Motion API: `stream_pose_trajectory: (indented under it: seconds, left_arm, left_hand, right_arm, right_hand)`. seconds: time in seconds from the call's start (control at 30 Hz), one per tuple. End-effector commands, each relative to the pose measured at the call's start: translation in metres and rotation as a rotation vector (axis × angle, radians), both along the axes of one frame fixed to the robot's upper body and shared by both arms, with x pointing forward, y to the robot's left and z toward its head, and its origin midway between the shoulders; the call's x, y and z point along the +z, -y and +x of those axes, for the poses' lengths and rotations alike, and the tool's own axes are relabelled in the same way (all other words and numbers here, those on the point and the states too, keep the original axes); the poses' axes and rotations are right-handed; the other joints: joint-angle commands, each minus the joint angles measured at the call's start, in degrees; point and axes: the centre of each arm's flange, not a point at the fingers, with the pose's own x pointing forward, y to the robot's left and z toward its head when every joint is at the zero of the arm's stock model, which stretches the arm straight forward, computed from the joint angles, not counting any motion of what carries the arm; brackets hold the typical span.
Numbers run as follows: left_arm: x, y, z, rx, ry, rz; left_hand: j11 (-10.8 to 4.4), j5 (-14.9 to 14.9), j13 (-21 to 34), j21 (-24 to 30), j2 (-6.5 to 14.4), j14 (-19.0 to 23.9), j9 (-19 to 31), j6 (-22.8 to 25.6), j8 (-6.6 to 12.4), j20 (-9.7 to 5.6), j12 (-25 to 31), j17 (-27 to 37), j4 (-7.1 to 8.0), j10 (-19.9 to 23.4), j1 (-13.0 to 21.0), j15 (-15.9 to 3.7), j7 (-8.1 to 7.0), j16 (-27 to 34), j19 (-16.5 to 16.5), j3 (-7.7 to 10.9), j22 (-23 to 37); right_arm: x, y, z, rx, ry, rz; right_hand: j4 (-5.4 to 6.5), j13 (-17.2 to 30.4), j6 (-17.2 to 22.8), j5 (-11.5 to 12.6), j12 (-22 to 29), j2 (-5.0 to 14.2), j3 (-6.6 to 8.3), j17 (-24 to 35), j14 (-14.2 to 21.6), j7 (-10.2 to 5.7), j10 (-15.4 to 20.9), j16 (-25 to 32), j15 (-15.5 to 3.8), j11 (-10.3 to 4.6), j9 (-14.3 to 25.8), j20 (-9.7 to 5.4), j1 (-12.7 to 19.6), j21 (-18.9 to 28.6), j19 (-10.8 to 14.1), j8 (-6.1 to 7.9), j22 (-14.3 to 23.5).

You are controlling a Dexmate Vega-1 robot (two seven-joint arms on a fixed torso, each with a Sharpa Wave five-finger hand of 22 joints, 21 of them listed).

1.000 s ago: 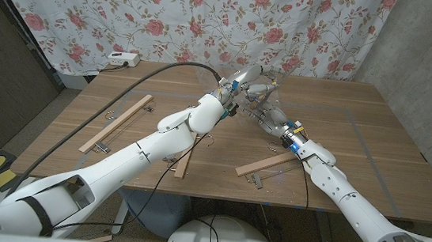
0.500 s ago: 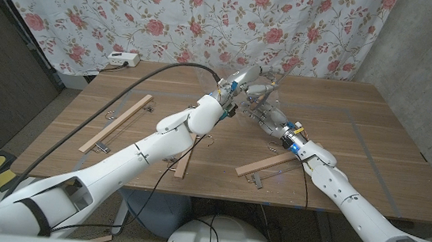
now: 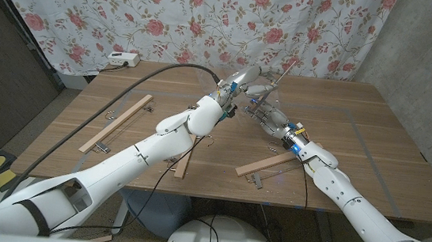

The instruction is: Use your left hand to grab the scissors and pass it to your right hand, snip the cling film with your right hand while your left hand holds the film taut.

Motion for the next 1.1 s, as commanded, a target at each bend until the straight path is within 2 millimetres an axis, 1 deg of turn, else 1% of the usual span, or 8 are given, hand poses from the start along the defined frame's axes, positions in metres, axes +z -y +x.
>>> stream_pose_trajectory:
  seconds: [0.03,0.1,0.2,0.27,0.77,0.87,0.93,1.1]
  left_arm:
    - [-0.0036,-0.0008,0.0003,0.009,-0.006,-0.004]
    - [-0.0041,-0.0009,0.0001,0.009,-0.008,-0.005]
    - [-0.0045,-0.0012,-0.0002,0.011,-0.009,-0.007]
    - [-0.0047,-0.0017,-0.0005,0.009,-0.010,-0.007]
    - [-0.0045,-0.0021,-0.0036,0.009,-0.002,-0.014]
    - [-0.0047,-0.0023,-0.0043,0.008,-0.001,-0.019]
    - [-0.0050,-0.0026,-0.0045,0.008,-0.002,-0.020]
    - [-0.0060,-0.0050,-0.0053,-0.002,-0.006,-0.037]
  left_hand:
    - [-2.82,0.2,0.6,0.0,0.5,-0.4,0.3,0.3,-0.09,0.23,0.2,0.3,-0.09,3.5,0.0,-0.91,0.11,0.0,0.2,0.37,0.2]
    - [-2.81,0.2,0.6,0.0,0.5,-0.4,0.3,0.3,-0.08,0.26,0.2,0.3,-0.09,3.5,0.0,-0.93,0.10,0.0,0.2,0.38,0.2]
    - [-2.82,0.2,0.6,0.0,0.5,-0.4,0.3,0.3,-0.10,0.23,0.2,0.3,-0.15,3.5,0.0,-1.01,0.15,-0.1,0.2,0.40,0.2]
    - [-2.82,0.2,0.6,0.0,0.4,-0.4,0.3,0.3,-0.12,0.28,0.2,0.3,-0.17,3.5,0.0,-0.98,0.12,-0.1,0.2,0.36,0.2]
    - [-2.81,0.1,0.6,0.0,0.4,-0.4,0.3,0.2,-0.20,0.37,0.1,0.4,-0.26,3.6,0.0,-0.98,0.38,0.1,0.2,0.19,0.2]
    - [-2.81,0.1,0.6,0.0,0.4,-0.4,0.3,0.1,-0.22,0.40,0.1,0.4,-0.26,3.6,0.0,-0.93,0.44,0.1,0.2,0.19,0.2]
    - [-2.81,0.1,0.6,0.1,0.4,-0.4,0.3,0.1,-0.23,0.41,0.1,0.4,-0.27,3.6,0.0,-0.95,0.44,0.1,0.3,0.20,0.2]
    - [-2.82,0.0,0.6,0.1,0.4,-0.4,0.3,-0.1,-0.33,0.46,0.0,0.4,-0.42,3.6,0.1,-1.08,0.57,0.1,0.3,0.19,0.2]
  right_arm:
    - [0.0001,0.0022,-0.0003,-0.002,-0.019,0.007]
    - [-0.0003,0.0029,-0.0008,-0.003,-0.027,0.010]
    - [-0.0006,0.0044,-0.0010,0.000,-0.034,0.009]
    - [-0.0010,0.0056,-0.0012,-0.003,-0.037,0.012]
    - [-0.0015,0.0063,-0.0039,0.040,-0.047,0.030]
    - [-0.0018,0.0060,-0.0043,0.043,-0.049,0.027]
    - [-0.0017,0.0060,-0.0047,0.048,-0.045,0.023]
    - [-0.0017,0.0070,-0.0063,0.057,-0.050,0.028]
  right_hand:
    - [1.58,0.3,-0.3,0.3,28.3,1.05,2.05,1.8,1.7,0.29,1.8,1.0,-10.82,-0.35,0.9,-0.82,0.7,1.4,1.7,0.14,0.9]
    - [1.64,0.3,-0.4,0.4,29.8,1.06,2.22,3.4,2.8,0.38,2.3,2.2,-10.83,-0.24,1.4,-1.19,0.9,2.5,2.7,0.41,1.5]
    - [1.72,0.2,-0.7,0.4,30.7,1.17,2.53,4.2,3.5,0.44,2.6,2.5,-10.78,-0.16,1.8,-1.27,1.0,3.6,4.0,0.51,2.0]
    - [1.83,0.2,-1.0,0.4,31.1,1.23,2.78,4.2,3.7,0.54,2.6,2.2,-10.77,-0.10,2.1,-1.33,1.0,4.0,4.3,0.49,2.2]
    - [2.23,-0.1,-1.5,0.4,32.4,1.14,3.85,4.3,5.1,1.16,2.9,1.0,-10.70,0.00,3.1,-0.99,0.7,5.4,4.5,0.87,3.3]
    - [2.55,-0.1,-1.8,0.4,33.0,1.30,4.15,4.3,6.0,1.18,3.5,0.9,-10.73,-0.11,3.5,-0.95,0.5,5.8,4.7,0.94,3.5]
    - [2.52,-0.1,-1.9,0.4,33.6,1.33,4.57,4.3,6.8,1.22,4.2,0.7,-10.89,-0.17,3.8,-1.02,0.6,6.2,4.7,1.06,3.8]
    - [2.57,-0.1,-2.1,0.4,34.2,1.32,4.97,4.5,7.6,1.31,4.8,0.6,-10.87,-0.17,4.2,-0.90,0.6,6.6,4.7,1.20,4.1]
